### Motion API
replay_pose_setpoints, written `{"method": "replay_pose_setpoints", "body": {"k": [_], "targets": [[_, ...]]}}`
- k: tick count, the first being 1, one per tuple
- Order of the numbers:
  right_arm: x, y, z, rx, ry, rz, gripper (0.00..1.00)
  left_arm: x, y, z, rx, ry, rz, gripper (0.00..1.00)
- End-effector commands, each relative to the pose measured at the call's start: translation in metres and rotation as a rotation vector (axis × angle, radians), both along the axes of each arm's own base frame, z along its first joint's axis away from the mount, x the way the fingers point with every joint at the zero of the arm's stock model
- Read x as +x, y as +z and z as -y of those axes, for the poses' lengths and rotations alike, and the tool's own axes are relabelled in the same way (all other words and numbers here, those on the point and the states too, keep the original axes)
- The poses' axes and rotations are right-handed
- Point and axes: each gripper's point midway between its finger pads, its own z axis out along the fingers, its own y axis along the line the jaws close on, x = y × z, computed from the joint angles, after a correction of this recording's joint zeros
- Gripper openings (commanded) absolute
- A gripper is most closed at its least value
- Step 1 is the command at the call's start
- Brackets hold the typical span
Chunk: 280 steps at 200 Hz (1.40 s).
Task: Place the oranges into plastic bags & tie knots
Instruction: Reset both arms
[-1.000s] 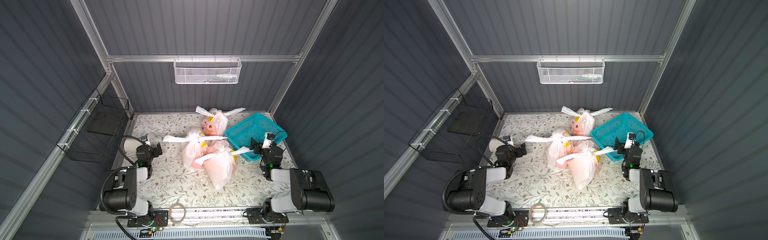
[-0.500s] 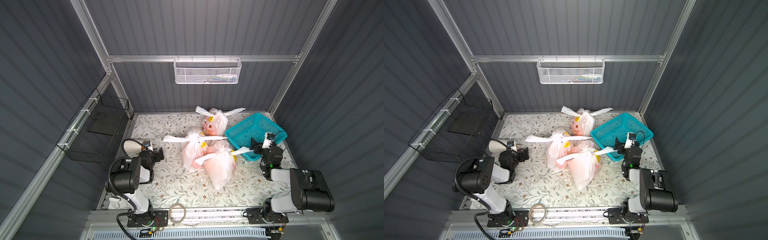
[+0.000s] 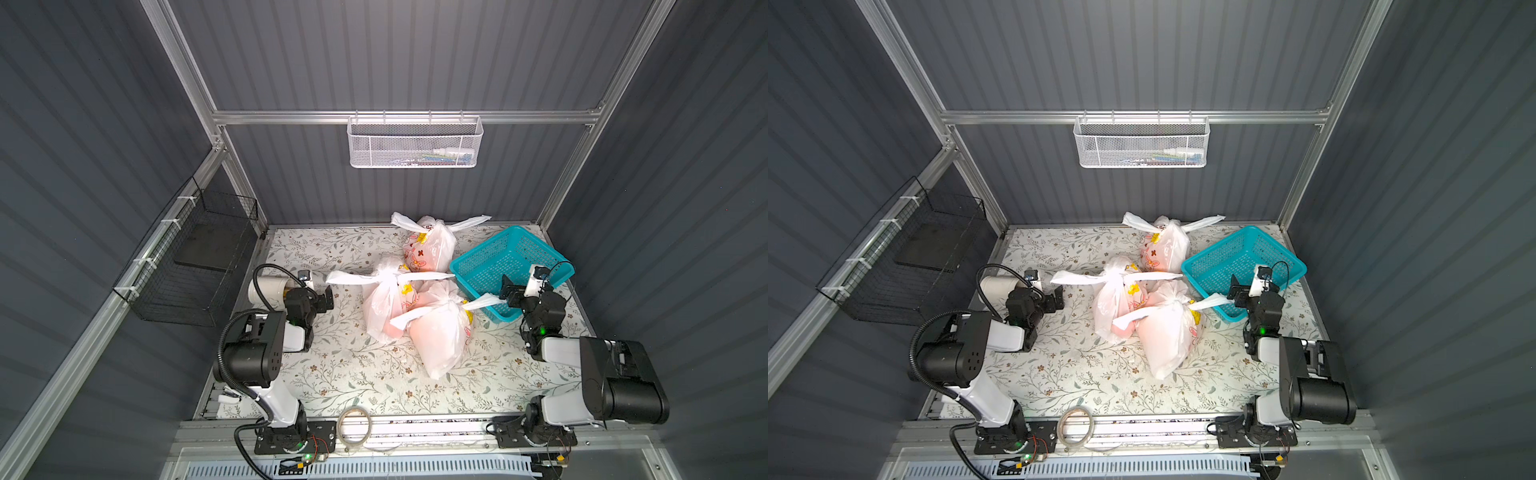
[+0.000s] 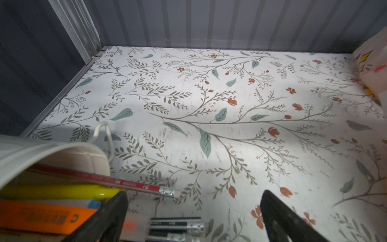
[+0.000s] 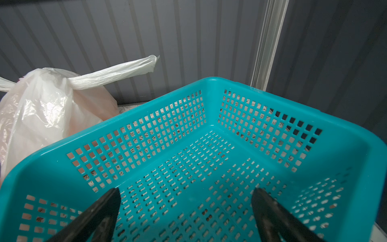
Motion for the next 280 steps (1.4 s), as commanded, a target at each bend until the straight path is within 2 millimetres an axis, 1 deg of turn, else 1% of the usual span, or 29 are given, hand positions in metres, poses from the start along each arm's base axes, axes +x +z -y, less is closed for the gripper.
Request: {"method": "replay_pose_setpoints", "body": {"k": [1, 144, 156, 167, 182, 198, 216, 239, 247, 259, 280], "targets": [[-0.002, -0.021, -0.003, 0.034, 0.004, -0.077, 0.99, -0.001, -0.004, -0.005, 0.030, 0.015, -0.018, 1.00], [-0.003, -0.021, -0.003, 0.036, 0.002, -0.073, 0.99, -0.001, -0.005, -0.005, 0.032, 0.014, -0.020, 1.00], [-0.010, -0.020, -0.001, 0.035, -0.014, -0.048, 0.99, -0.001, -0.005, -0.005, 0.032, 0.014, -0.021, 1.00], [-0.021, -0.017, 0.000, 0.030, -0.026, 0.001, 0.99, -0.001, -0.005, -0.005, 0.032, 0.015, -0.021, 1.00], [-0.034, -0.009, -0.001, 0.025, -0.029, 0.077, 0.99, -0.001, -0.005, -0.005, 0.032, 0.015, -0.021, 1.00], [-0.039, -0.005, -0.001, 0.021, -0.029, 0.118, 0.99, -0.001, -0.004, -0.005, 0.032, 0.015, -0.019, 1.00], [-0.035, -0.008, 0.003, 0.029, -0.050, 0.091, 0.99, -0.001, -0.005, -0.005, 0.033, 0.014, -0.019, 1.00], [-0.017, -0.015, -0.001, 0.030, -0.016, 0.003, 0.99, 0.000, -0.004, -0.005, 0.032, 0.015, -0.019, 1.00], [-0.013, -0.016, -0.002, 0.030, -0.012, -0.016, 0.99, 0.000, -0.004, -0.005, 0.033, 0.015, -0.018, 1.00], [-0.013, -0.015, 0.001, 0.035, -0.026, -0.011, 0.99, -0.001, -0.004, -0.005, 0.032, 0.015, -0.019, 1.00], [-0.015, -0.016, -0.001, 0.032, -0.019, -0.005, 0.99, -0.001, -0.004, -0.005, 0.032, 0.014, -0.019, 1.00]]}}
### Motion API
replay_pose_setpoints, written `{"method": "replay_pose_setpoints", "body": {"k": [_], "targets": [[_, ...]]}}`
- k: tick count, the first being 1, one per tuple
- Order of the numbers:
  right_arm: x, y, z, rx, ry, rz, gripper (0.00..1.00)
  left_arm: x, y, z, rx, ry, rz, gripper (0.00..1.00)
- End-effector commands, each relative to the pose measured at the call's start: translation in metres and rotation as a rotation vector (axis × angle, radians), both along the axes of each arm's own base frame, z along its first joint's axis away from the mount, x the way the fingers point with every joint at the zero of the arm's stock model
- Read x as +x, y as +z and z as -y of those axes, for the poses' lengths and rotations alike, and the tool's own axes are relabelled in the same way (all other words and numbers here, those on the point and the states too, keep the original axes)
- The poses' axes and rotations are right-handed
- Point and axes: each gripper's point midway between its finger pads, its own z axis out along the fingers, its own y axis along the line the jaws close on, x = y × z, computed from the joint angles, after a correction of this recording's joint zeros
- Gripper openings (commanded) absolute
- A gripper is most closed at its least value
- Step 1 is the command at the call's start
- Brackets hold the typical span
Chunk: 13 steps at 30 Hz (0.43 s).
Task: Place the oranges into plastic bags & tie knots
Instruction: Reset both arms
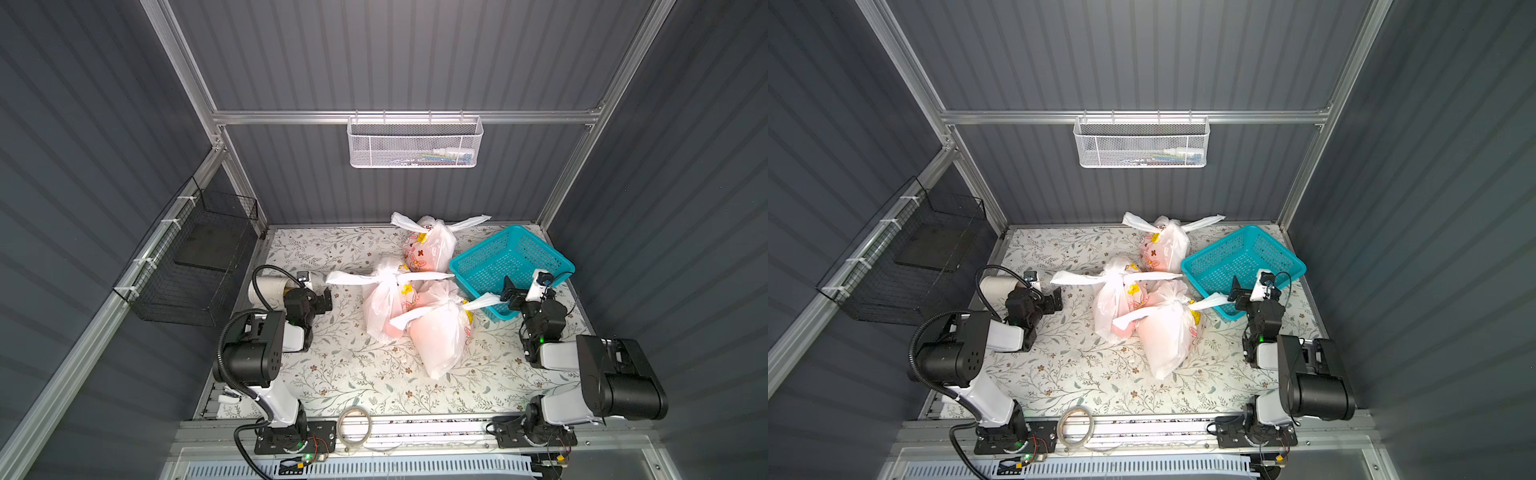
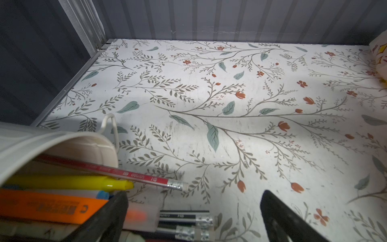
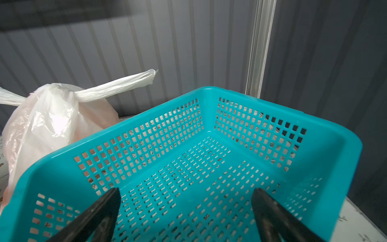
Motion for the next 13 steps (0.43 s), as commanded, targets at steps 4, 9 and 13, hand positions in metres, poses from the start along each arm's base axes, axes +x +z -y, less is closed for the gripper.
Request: {"method": "replay_pose_setpoints", "body": {"k": [4, 9, 13], "targets": [[-0.0016, -0.0184, -0.0039, 0.017, 0.015, -0.079, 0.99, 0.0014, 0.0003, -0.0027, 0.024, 0.006, 0.002, 1.00], [-0.0008, -0.0190, -0.0049, 0.016, 0.021, -0.084, 0.99, 0.0017, 0.0001, -0.0033, 0.025, 0.009, 0.000, 1.00], [-0.0004, -0.0187, -0.0044, 0.016, 0.019, -0.084, 0.99, 0.0007, 0.0006, -0.0025, 0.020, 0.006, 0.004, 1.00]]}}
